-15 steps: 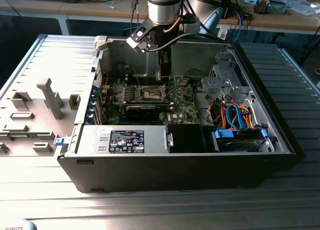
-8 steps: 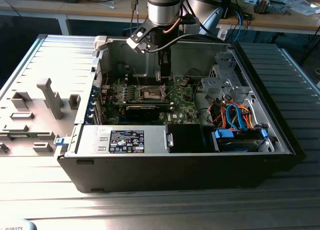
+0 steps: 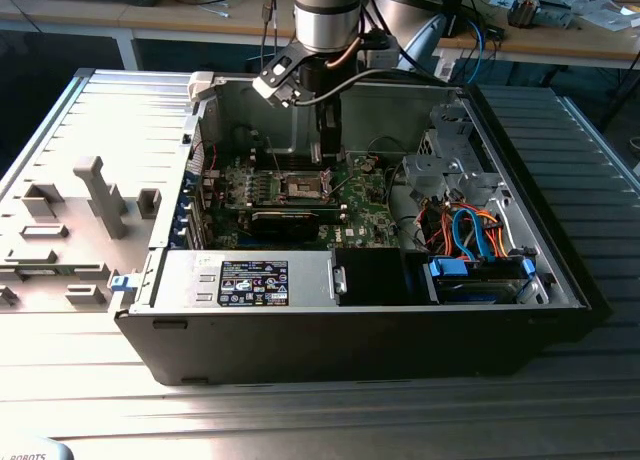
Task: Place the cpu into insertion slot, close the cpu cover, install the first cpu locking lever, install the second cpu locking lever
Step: 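Place the cpu into insertion slot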
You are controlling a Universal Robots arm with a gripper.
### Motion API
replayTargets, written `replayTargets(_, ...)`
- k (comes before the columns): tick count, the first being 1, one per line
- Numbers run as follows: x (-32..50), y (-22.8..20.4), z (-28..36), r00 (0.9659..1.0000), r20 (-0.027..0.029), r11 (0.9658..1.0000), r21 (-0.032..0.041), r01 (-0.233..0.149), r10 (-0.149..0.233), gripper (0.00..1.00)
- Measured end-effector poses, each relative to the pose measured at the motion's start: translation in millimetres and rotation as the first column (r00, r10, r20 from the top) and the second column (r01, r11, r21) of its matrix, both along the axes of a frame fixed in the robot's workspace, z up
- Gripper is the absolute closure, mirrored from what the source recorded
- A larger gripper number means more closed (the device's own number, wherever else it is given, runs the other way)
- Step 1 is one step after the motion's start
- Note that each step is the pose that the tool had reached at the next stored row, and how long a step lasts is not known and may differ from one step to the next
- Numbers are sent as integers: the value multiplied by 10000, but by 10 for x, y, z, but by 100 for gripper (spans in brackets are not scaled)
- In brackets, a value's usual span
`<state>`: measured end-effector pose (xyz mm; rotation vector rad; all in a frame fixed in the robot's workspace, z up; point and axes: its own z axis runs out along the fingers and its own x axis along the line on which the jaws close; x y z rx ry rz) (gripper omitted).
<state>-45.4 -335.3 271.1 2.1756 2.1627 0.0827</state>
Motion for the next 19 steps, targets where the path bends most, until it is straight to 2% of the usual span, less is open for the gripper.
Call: replayTargets(19, -17, 0, -39, 10000, 0, 10000, 0, -1, 1, 45)
